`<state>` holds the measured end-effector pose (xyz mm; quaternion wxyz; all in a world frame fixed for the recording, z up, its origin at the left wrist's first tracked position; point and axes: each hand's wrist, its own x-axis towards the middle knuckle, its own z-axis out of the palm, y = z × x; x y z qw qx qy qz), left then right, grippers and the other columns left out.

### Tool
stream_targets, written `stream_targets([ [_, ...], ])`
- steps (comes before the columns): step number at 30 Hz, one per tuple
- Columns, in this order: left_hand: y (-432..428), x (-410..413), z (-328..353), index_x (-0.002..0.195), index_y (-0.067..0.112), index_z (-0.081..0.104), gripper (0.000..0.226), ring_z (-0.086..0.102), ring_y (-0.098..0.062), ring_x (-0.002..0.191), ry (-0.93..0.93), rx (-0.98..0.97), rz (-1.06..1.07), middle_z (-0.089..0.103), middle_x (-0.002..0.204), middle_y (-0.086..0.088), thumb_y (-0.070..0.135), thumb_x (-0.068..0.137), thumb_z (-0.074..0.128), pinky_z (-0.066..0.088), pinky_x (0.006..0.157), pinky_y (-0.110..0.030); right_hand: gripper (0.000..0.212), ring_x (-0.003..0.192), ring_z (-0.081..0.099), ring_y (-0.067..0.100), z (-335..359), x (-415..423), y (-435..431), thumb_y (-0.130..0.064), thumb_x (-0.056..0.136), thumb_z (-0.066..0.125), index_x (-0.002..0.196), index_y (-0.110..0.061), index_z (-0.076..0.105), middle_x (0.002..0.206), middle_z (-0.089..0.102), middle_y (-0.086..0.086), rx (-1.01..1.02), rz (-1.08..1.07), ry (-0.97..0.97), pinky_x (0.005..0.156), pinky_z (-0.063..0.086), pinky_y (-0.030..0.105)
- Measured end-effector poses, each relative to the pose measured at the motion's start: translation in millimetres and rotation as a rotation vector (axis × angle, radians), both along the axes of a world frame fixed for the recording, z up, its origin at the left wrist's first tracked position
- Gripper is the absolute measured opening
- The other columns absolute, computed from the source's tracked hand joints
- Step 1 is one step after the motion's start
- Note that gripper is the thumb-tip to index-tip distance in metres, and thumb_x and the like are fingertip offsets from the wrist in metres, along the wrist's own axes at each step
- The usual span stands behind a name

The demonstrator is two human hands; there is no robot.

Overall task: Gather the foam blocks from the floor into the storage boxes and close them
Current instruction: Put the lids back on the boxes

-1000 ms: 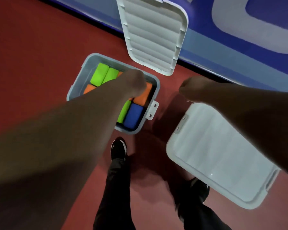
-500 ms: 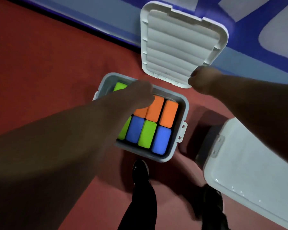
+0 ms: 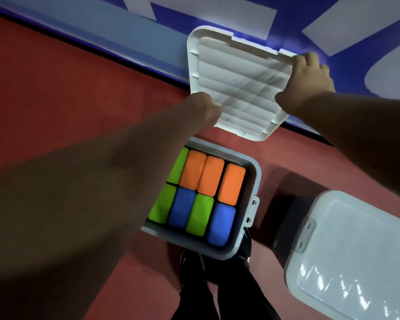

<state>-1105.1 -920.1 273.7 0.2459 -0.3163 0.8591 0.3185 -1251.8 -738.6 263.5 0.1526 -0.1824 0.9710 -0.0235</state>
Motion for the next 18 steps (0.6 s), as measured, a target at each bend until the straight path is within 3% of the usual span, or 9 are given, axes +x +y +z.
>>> stream_targets([
  [2,-0.5,4.1,-6.3,0.112,0.005,0.073,0.054,0.07,-0.036,0.107,0.034,0.059,0.073,0.074,0.114,-0.016,0.046,0.095,0.044,0.057,0.09,-0.042,0.065,0.125,0.042,0.044,-2.6,0.0,7.4,-0.022,0.085,0.066,0.143,-0.01,0.041,0.145,0.036,0.015,-0.009,-0.002,0.05,0.1,0.044,0.052],
  [5,1.8,7.7,-16.5,0.11,0.007,0.073,0.059,0.075,-0.033,0.097,0.069,0.139,0.191,0.077,0.104,-0.013,0.055,0.103,0.041,0.061,0.091,-0.049,0.039,0.117,0.045,0.043,-5.3,6.8,14.7,-0.031,0.093,0.058,0.126,-0.011,0.064,0.129,0.049,0.017,0.092,0.106,0.176,0.1,0.045,0.053],
  [6,4.8,9.6,-18.3,0.11,0.006,0.073,0.063,0.076,-0.033,0.095,0.097,0.198,0.251,0.078,0.103,-0.014,0.059,0.103,0.04,0.062,0.089,-0.05,0.038,0.115,0.047,0.041,-5.1,12.6,13.7,-0.037,0.095,0.057,0.122,-0.014,0.068,0.125,0.052,0.016,0.069,0.179,0.136,0.098,0.046,0.05],
  [10,10.6,15.9,-35.8,0.109,0.012,0.069,0.067,0.078,-0.028,0.088,0.177,0.475,0.566,0.077,0.103,-0.01,0.073,0.096,0.044,0.062,0.087,-0.047,0.045,0.1,0.058,0.026,1.6,53.2,-12.2,-0.057,0.087,0.071,0.114,-0.022,0.068,0.111,0.063,0.004,-0.052,0.297,-0.356,0.082,0.05,0.036],
  [13,0.4,29.9,-53.9,0.127,0.019,0.065,0.081,0.078,-0.028,0.095,0.178,0.663,0.711,0.078,0.11,-0.008,0.082,0.078,0.056,0.061,0.087,-0.048,0.047,0.096,0.061,0.023,-12.4,94.0,-37.8,-0.058,0.086,0.073,0.11,-0.018,0.07,0.106,0.069,0.002,-0.15,0.303,-0.427,0.073,0.043,0.03],
  [15,-12.7,46.7,-71.1,0.132,0.019,0.063,0.095,0.076,-0.033,0.1,0.183,0.71,0.848,0.077,0.115,-0.011,0.08,0.06,0.072,0.061,0.085,-0.053,0.05,0.088,0.06,0.019,-24.0,118.3,-52.1,-0.062,0.088,0.069,0.106,-0.015,0.073,0.101,0.071,0.004,-0.22,0.328,-0.392,0.067,0.039,0.028],
  [18,-35.5,77.4,-91.0,0.128,0.01,0.065,0.079,0.077,-0.036,0.095,0.27,0.755,1.023,0.075,0.113,-0.018,0.055,0.066,0.084,0.062,0.079,-0.057,0.056,0.092,0.061,0.016,-32.0,148.5,-79.8,-0.066,0.08,0.076,0.112,-0.02,0.073,0.105,0.071,-0.001,-0.27,0.312,-0.442,0.075,0.043,0.027],
])
